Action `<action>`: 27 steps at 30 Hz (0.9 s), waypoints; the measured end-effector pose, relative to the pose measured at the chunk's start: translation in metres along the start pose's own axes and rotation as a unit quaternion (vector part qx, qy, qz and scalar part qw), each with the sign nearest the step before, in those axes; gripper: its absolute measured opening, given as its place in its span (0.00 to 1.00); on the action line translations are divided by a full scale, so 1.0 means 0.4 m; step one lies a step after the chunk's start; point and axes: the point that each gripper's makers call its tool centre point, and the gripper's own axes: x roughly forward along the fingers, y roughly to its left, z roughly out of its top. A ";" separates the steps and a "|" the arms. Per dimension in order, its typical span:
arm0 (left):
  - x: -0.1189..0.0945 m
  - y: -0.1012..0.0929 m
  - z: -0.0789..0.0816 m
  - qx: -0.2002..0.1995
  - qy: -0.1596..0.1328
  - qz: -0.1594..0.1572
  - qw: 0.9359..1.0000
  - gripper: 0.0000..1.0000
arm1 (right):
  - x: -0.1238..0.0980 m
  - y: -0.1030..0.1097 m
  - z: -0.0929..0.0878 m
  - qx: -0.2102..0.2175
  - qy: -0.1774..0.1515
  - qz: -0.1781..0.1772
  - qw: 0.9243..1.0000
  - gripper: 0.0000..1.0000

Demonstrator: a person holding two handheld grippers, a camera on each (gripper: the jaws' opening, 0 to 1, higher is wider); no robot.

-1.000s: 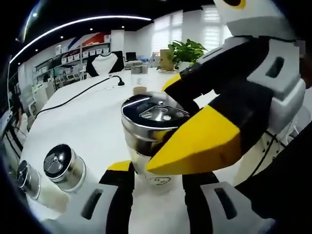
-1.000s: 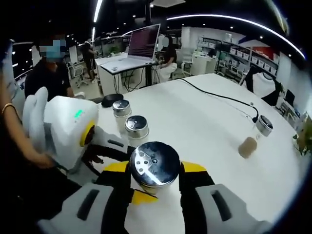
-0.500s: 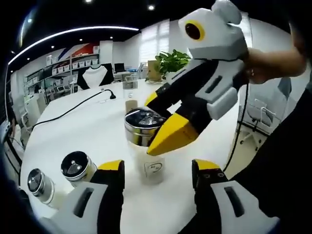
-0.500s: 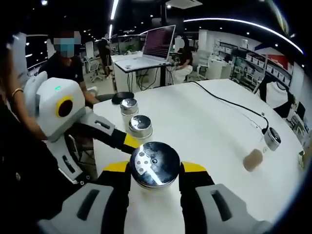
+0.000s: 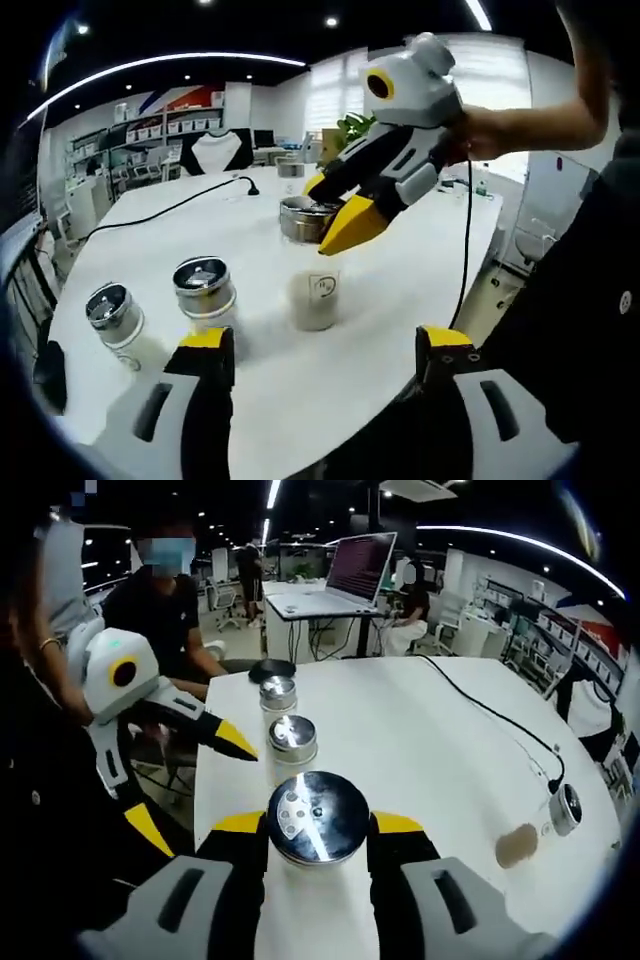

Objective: Rotate the seasoning bottle until the label or dispensing opening points toward the visible target arrow and the bottle remains upright within the marked orientation range

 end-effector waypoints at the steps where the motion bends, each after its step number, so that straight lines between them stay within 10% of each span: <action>1: -0.011 0.007 -0.004 -0.003 -0.001 0.006 1.000 0.82 | 0.001 -0.001 0.001 -0.003 0.001 0.002 1.000 0.37; 7: -0.041 0.051 -0.014 -0.025 -0.008 0.042 0.999 1.00 | 0.003 -0.001 0.004 -0.002 0.001 0.004 1.000 0.37; 27: -0.044 0.075 0.008 -0.030 -0.012 0.071 0.997 1.00 | 0.010 -0.010 0.015 0.005 -0.008 -0.015 1.000 0.38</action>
